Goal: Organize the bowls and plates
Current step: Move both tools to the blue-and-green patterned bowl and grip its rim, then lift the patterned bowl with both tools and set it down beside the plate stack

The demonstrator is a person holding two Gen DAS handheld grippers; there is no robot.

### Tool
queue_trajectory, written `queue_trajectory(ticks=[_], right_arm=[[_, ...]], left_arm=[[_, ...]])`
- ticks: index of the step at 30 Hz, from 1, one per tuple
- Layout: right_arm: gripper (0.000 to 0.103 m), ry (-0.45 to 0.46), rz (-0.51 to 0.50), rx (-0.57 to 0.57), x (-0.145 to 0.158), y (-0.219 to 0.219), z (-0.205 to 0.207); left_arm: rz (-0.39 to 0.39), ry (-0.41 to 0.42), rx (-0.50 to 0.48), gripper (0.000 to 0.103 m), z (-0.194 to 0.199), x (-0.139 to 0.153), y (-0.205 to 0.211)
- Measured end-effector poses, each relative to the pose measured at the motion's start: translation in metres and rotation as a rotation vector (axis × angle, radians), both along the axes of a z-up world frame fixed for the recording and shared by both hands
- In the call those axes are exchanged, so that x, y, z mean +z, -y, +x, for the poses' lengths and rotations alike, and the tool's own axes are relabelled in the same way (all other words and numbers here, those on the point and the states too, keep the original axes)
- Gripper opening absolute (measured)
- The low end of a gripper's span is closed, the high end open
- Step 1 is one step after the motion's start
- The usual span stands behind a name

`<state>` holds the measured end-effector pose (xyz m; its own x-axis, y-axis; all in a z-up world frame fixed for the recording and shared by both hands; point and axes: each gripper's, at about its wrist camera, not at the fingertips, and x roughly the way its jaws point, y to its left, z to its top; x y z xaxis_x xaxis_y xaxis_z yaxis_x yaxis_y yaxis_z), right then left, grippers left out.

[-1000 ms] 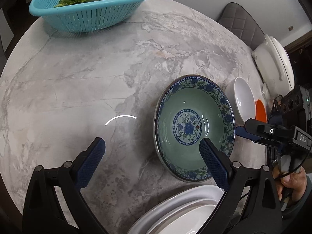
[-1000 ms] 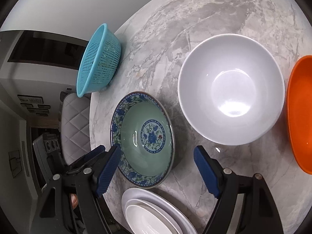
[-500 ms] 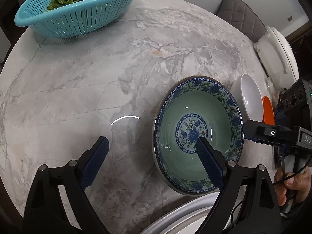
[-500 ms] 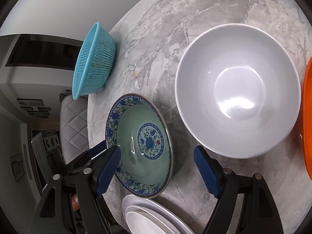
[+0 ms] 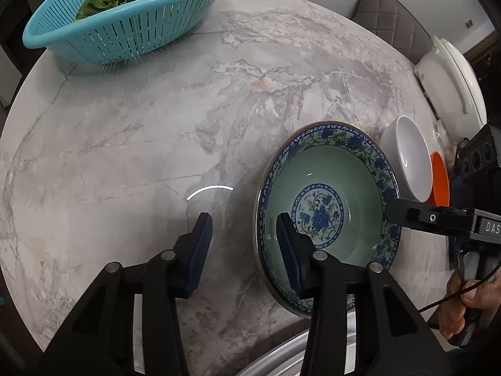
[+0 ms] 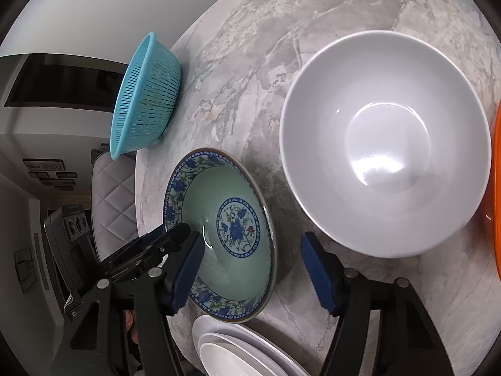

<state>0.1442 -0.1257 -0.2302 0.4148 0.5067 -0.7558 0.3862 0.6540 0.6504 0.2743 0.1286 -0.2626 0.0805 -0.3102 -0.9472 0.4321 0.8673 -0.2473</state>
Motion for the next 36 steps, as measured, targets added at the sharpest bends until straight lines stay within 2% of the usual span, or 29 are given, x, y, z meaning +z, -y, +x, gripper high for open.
queue_trajectory(ticks=[2, 5, 6, 10, 12, 16, 25, 36], right_arm=[[0.063, -0.003, -0.002, 0.001, 0.0, -0.001, 0.0], [0.048, -0.006, -0.004, 0.012, -0.001, -0.002, 0.001], [0.046, -0.008, -0.002, 0.011, -0.002, -0.002, 0.001], [0.037, -0.009, 0.003, 0.008, -0.003, -0.002, 0.002], [0.027, -0.009, 0.001, 0.007, -0.003, 0.0, 0.001], [0.013, -0.018, 0.001, -0.009, -0.006, 0.006, 0.0], [0.012, -0.007, -0.019, 0.0, -0.003, 0.006, -0.001], [0.012, 0.048, -0.073, 0.005, 0.023, 0.002, -0.016]], left_arm=[[-0.013, -0.01, 0.001, 0.04, 0.0, -0.001, -0.002], [-0.016, -0.021, -0.003, 0.04, 0.0, -0.003, -0.001], [-0.021, -0.027, -0.005, 0.039, 0.0, -0.004, -0.001], [-0.047, -0.053, -0.021, 0.017, 0.002, -0.008, 0.002], [-0.048, -0.064, -0.031, 0.009, 0.003, -0.01, 0.005], [-0.06, -0.079, -0.023, 0.009, 0.006, -0.012, 0.005], [-0.067, -0.085, -0.017, 0.008, 0.007, -0.005, 0.007], [-0.098, -0.033, -0.045, 0.008, -0.02, 0.033, 0.012]])
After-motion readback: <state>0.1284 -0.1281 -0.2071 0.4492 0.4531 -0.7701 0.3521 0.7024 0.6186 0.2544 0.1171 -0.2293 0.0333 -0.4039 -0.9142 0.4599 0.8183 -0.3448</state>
